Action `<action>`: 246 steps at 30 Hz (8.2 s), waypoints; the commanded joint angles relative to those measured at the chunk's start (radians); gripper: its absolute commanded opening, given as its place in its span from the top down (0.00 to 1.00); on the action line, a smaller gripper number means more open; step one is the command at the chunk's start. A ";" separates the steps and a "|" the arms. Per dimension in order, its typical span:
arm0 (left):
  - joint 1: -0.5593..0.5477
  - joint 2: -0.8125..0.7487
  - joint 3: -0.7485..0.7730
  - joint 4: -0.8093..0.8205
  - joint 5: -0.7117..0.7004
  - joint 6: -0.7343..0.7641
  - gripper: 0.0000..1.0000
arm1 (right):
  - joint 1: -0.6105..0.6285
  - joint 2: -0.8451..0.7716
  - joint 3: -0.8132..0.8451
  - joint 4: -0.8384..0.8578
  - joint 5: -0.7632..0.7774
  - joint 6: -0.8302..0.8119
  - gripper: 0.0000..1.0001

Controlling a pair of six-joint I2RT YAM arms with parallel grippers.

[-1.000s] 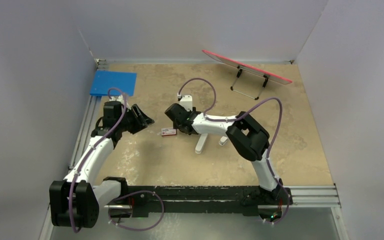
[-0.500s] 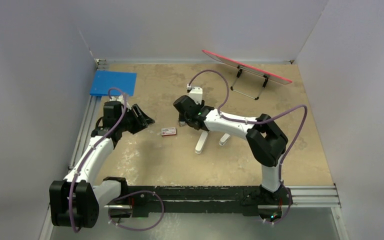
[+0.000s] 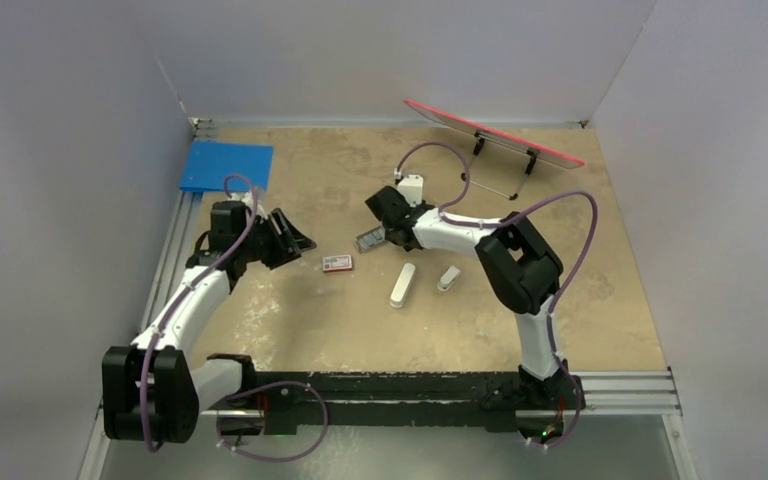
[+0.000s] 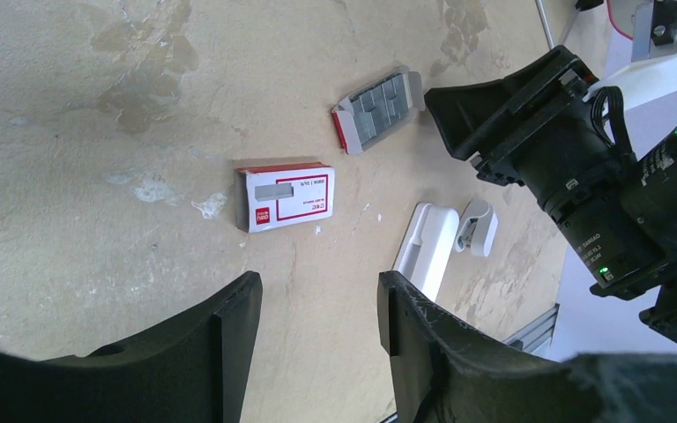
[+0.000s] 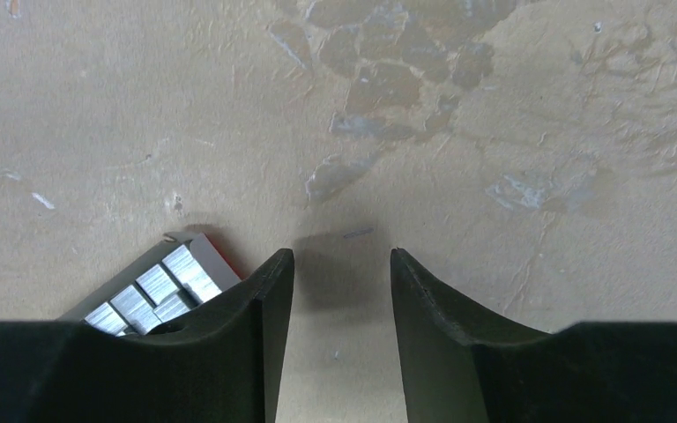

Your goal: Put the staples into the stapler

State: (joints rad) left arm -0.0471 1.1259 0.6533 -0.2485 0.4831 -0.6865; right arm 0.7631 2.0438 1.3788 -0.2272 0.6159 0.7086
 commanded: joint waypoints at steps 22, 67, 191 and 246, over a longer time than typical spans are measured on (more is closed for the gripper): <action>0.004 0.022 0.017 0.066 0.064 0.021 0.49 | -0.001 -0.049 -0.084 0.103 -0.195 -0.081 0.56; -0.068 -0.030 0.004 0.086 0.089 0.051 0.34 | 0.288 -0.441 -0.375 -0.200 -0.128 0.456 0.43; -0.567 0.602 -0.113 0.753 0.194 -0.047 1.00 | -0.164 -0.529 -0.329 0.076 -0.351 0.121 0.72; -0.568 0.667 -0.035 0.653 0.097 -0.234 1.00 | -0.022 -0.466 -0.568 0.432 -0.418 0.248 0.32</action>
State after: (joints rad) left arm -0.6071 1.7657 0.6052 0.4065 0.6392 -0.9203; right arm 0.6998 1.5494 0.7921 0.1665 0.1051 0.8719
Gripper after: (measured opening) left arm 0.057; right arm 0.717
